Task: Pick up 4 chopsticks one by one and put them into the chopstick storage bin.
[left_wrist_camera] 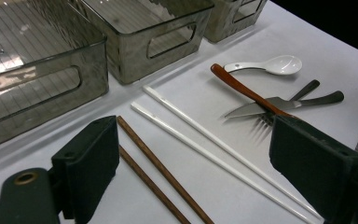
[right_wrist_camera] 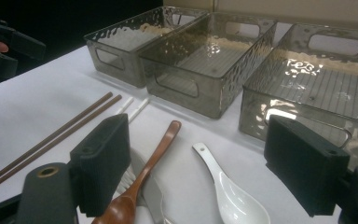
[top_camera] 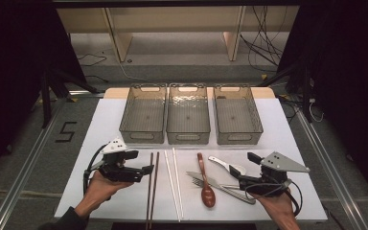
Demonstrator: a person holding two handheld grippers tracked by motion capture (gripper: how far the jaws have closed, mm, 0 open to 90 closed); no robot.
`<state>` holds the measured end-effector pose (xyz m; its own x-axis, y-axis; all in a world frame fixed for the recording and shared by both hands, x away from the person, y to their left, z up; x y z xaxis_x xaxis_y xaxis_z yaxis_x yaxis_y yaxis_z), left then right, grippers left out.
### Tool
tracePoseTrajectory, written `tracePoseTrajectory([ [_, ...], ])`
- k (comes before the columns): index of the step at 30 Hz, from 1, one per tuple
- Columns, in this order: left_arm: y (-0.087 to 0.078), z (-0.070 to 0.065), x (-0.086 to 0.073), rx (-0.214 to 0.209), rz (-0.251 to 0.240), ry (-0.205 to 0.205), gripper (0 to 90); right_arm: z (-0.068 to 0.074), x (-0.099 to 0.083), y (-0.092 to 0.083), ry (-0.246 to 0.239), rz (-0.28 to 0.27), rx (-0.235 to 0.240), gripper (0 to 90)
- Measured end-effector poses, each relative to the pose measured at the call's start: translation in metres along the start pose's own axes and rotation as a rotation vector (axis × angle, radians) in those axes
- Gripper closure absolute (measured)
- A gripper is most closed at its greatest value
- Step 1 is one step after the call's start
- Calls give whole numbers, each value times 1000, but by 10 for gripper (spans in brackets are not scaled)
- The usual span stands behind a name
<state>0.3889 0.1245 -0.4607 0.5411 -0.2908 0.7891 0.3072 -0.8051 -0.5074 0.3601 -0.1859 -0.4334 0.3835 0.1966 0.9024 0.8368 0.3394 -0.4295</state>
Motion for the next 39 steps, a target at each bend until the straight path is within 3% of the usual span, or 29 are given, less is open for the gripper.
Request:
tracePoseTrajectory([
  [2, 1, 0, 0, 1, 4, -4, 154, 1, 0, 0, 4, 5, 17, 229],
  [11, 4, -3, -2, 13, 48, -14, 156, 0, 0, 0, -1, 9, 8, 230],
  [13, 5, -1, -3, 32, 66, -29, 157, 0, -1, 0, 1, 12, 11, 230],
  [16, 6, 2, -6, 72, 107, -59, 160, 0, -1, 1, 1, 17, 10, 230],
  [21, 10, 3, -9, 83, 164, -77, 207, 0, -2, 1, -4, 25, 11, 230],
  [23, 17, 4, -16, 97, 237, -90, 208, 0, -2, 2, -6, 27, 12, 231],
  [25, 19, 6, -19, 109, 257, -96, 214, 1, -3, 2, -12, 32, 15, 233],
  [26, 23, 8, -26, 120, 310, -102, 224, 1, -3, 2, -15, 35, 19, 234],
  [27, 23, 8, -26, 120, 310, -102, 230, 2, -4, 3, -16, 37, 23, 234],
  [28, 27, 11, -32, 128, 356, -113, 235, 3, -4, 3, -20, 40, 27, 234],
  [30, 30, 13, -37, 135, 388, -124, 248, 4, -5, 3, -30, 44, 29, 234],
  [39, 35, 21, -48, 162, 468, -142, 299, 6, -6, 4, -40, 58, 38, 235],
])
Point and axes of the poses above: each handheld gripper's, and its own axes: y roughly forward along the jaws, x roughly out of its top, z roughly to its left, the point moved 9 cm from there along y, roughly forward along the jaws, and after that the axes turned 14 degrees about -x, right-handed, at the moved point
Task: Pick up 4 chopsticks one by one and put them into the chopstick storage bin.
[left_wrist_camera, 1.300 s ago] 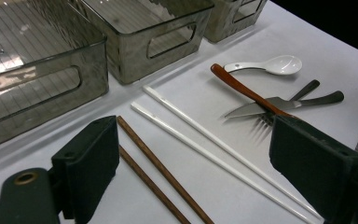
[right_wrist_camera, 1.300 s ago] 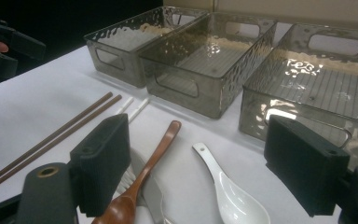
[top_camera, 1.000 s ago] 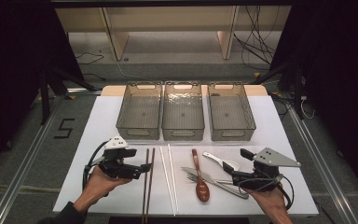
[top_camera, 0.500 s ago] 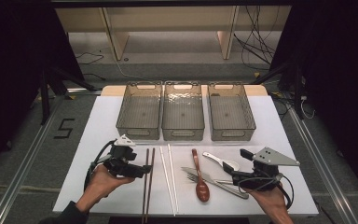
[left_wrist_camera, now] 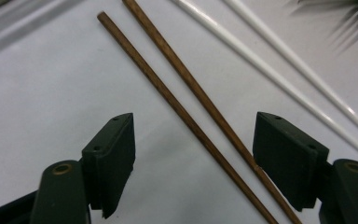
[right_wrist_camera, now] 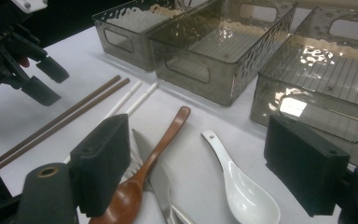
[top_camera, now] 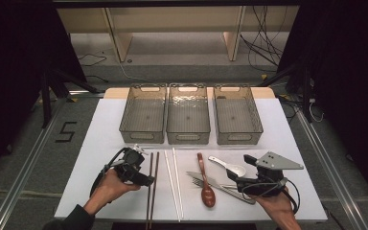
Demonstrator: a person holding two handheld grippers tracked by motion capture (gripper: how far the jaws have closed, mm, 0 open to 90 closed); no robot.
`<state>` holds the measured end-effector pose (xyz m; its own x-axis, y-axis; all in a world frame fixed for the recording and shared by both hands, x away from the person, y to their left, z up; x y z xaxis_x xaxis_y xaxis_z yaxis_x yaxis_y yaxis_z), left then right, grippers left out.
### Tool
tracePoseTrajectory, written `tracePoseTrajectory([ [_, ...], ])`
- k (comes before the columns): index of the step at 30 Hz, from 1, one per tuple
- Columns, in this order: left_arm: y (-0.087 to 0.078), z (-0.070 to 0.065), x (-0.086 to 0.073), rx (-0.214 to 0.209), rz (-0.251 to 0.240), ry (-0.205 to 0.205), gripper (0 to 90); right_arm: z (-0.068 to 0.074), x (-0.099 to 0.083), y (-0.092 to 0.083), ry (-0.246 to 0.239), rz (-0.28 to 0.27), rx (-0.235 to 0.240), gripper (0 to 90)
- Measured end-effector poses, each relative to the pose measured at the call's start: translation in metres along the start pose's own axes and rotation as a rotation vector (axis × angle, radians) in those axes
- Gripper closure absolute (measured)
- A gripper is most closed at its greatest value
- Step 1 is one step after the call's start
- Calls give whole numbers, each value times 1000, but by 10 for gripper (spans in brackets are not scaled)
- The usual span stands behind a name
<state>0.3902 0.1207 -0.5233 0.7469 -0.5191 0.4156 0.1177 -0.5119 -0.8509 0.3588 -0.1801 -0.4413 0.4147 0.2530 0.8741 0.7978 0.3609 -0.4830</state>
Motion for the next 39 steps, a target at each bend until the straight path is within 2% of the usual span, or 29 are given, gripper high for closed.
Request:
tracePoseTrajectory([
  [3, 7, 4, -2, 28, 41, 2, 320, 0, 1, -1, 1, -4, -3, 241],
  [10, 12, 5, -4, 25, 72, -2, 341, -1, 0, 0, 3, -1, -3, 243],
  [11, 15, 4, -5, 18, 95, 5, 344, -1, 0, 0, 2, 1, -3, 243],
  [15, 19, 6, -8, 32, 124, 7, 371, -1, 0, 0, 3, 3, -2, 246],
  [24, 21, 5, -9, 15, 152, 6, 425, -1, -1, 1, 9, 10, 3, 252],
  [29, 25, 3, -13, 17, 188, 9, 422, -1, -1, 1, 8, 13, 1, 254],
  [34, 24, 5, -13, 39, 195, 30, 497, 0, -1, 1, 7, 13, 3, 257],
  [37, 22, 6, -14, 48, 224, 53, 530, 0, -2, 1, 2, 15, 2, 260],
  [39, 21, 8, -14, 49, 227, 54, 566, 1, -2, 2, 1, 18, 5, 261],
])
Point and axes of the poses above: each handheld gripper's, and its own axes: y roughly forward along the jaws, x roughly out of its top, z roughly to its left, the point moved 9 cm from there along y, roughly forward along the jaws, and after that the axes turned 14 degrees about -x, right-handed, at the moved point
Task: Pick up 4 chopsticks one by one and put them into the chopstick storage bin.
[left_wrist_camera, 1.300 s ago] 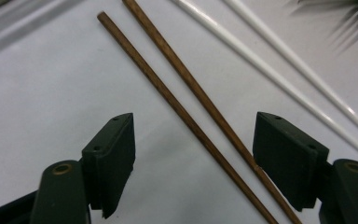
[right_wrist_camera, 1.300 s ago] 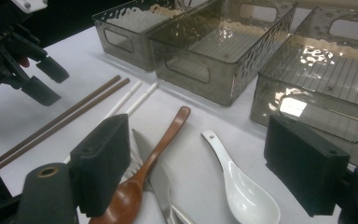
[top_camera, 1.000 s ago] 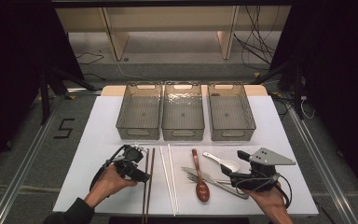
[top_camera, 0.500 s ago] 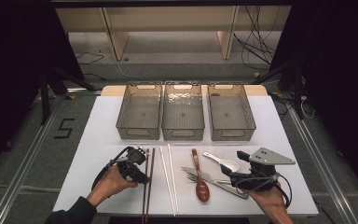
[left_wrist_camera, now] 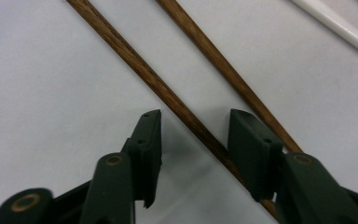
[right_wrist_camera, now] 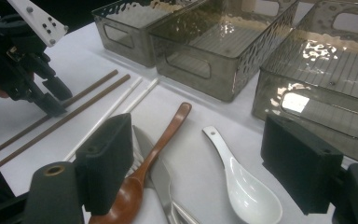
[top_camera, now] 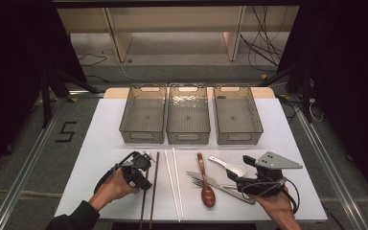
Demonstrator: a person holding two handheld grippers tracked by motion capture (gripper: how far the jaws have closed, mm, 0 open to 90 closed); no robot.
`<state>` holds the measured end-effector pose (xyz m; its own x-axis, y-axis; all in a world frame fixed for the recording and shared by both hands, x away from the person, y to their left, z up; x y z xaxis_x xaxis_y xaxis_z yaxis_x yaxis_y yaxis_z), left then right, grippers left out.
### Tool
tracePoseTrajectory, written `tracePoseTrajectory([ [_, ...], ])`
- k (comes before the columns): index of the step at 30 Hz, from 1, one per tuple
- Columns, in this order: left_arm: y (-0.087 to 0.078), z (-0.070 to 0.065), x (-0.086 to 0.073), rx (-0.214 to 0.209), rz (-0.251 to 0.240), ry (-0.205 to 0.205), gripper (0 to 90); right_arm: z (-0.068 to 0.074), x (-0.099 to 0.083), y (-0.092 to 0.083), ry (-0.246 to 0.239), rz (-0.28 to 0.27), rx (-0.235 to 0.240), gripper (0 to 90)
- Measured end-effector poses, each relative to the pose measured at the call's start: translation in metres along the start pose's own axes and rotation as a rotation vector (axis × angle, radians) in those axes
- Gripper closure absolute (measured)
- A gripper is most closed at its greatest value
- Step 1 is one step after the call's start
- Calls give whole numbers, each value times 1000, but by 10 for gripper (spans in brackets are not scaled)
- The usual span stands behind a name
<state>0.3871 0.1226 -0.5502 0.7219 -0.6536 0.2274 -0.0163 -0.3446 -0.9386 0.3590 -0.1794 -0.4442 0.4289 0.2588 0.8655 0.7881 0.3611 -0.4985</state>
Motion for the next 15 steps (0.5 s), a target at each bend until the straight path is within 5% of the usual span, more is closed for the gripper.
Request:
tracePoseTrajectory([
  [15, -4, 10, -3, -22, 14, -26, 778, 0, -1, 0, -6, 4, -1, 265],
])
Point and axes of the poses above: each handheld gripper's, and its own axes: y roughly forward along the jaws, x roughly out of its top, z roughly to its left, the point moved 9 cm from there along y, roughly forward along the jaws, and after that the axes turned 14 degrees about -x, right-handed, at the moved point
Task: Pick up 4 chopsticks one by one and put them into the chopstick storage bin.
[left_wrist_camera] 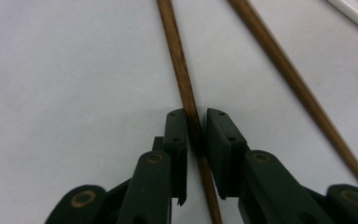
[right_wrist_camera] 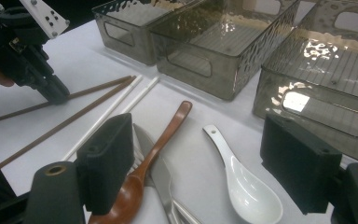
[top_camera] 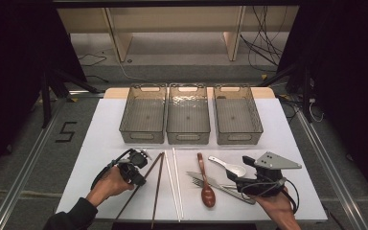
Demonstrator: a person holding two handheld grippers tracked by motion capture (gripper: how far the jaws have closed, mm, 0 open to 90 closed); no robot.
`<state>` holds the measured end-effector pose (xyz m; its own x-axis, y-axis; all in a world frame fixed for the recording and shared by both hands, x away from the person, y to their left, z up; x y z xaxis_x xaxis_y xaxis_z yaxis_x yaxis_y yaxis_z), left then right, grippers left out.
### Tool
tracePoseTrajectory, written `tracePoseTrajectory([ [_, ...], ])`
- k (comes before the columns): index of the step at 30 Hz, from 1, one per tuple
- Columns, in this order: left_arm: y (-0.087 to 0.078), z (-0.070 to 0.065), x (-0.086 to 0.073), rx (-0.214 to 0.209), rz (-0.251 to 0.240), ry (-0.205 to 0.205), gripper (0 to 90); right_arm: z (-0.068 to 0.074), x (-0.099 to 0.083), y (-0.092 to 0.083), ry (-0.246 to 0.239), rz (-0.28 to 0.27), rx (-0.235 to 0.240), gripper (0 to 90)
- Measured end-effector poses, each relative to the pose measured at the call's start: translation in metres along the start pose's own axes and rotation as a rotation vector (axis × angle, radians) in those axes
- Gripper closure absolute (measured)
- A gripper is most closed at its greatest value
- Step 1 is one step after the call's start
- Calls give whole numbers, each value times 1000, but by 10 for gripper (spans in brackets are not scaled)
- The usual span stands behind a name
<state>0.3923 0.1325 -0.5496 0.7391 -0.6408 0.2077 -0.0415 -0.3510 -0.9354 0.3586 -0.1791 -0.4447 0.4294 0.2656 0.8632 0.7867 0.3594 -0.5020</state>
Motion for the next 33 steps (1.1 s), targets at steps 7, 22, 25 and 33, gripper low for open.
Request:
tracePoseTrajectory([
  [7, -1, 2, 0, -1, -7, -23, 827, 0, 0, 1, -2, 4, 0, 268],
  [22, -6, 2, 0, -7, -18, 14, 840, 1, 0, 0, -1, 5, 5, 270],
  [25, -12, 2, 0, -13, -38, 21, 841, 0, 0, 0, 1, 4, 5, 271],
  [33, -35, 0, 4, -21, -107, 54, 840, 0, 0, 0, 2, 5, 5, 271],
])
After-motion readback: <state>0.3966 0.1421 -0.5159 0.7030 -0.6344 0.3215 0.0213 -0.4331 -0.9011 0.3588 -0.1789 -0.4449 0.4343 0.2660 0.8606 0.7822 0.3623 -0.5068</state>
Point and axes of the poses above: each handheld gripper's, and its own axes: y roughly forward along the jaws, x roughly out of its top, z roughly to its left, the point moved 9 cm from there along y, roughly forward along the jaws, and after that the axes turned 14 degrees about -x, right-handed, at the moved point
